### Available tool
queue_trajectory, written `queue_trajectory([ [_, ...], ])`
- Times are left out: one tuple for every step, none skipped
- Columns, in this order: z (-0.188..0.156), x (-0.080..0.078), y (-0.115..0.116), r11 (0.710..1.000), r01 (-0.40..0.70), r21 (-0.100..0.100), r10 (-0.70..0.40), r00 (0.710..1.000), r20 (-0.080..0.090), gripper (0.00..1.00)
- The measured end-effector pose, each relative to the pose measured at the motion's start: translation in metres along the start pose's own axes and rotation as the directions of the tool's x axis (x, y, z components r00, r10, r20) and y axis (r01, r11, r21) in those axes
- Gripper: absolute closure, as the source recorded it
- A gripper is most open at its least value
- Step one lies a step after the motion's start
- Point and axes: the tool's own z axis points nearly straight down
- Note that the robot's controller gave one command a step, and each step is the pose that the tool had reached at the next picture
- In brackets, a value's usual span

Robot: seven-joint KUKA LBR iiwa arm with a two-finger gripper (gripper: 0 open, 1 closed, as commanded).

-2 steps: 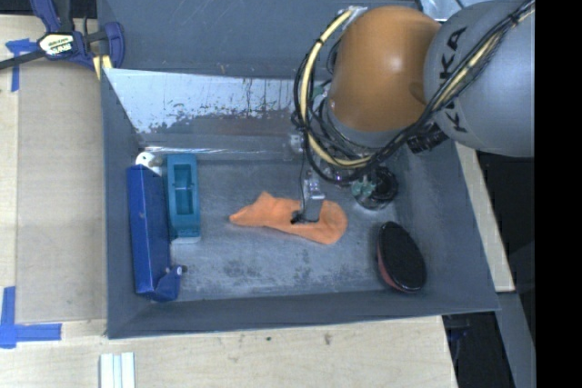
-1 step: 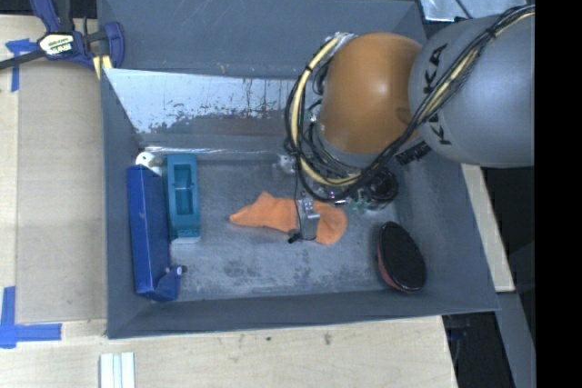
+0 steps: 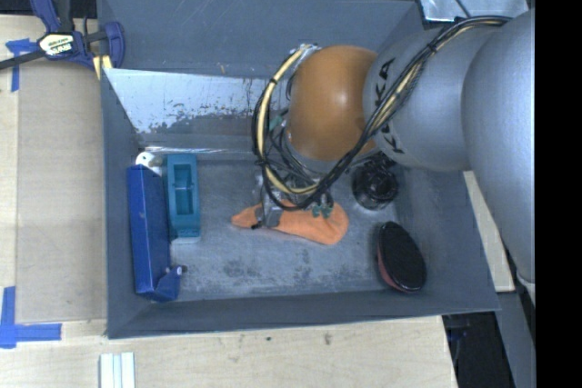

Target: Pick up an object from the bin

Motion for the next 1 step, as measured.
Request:
queue_trajectory([
  [0.0, 0.0, -0.0001, 1.0, 0.0, 0.0, 0.0, 1.0, 0.0, 1.0],
])
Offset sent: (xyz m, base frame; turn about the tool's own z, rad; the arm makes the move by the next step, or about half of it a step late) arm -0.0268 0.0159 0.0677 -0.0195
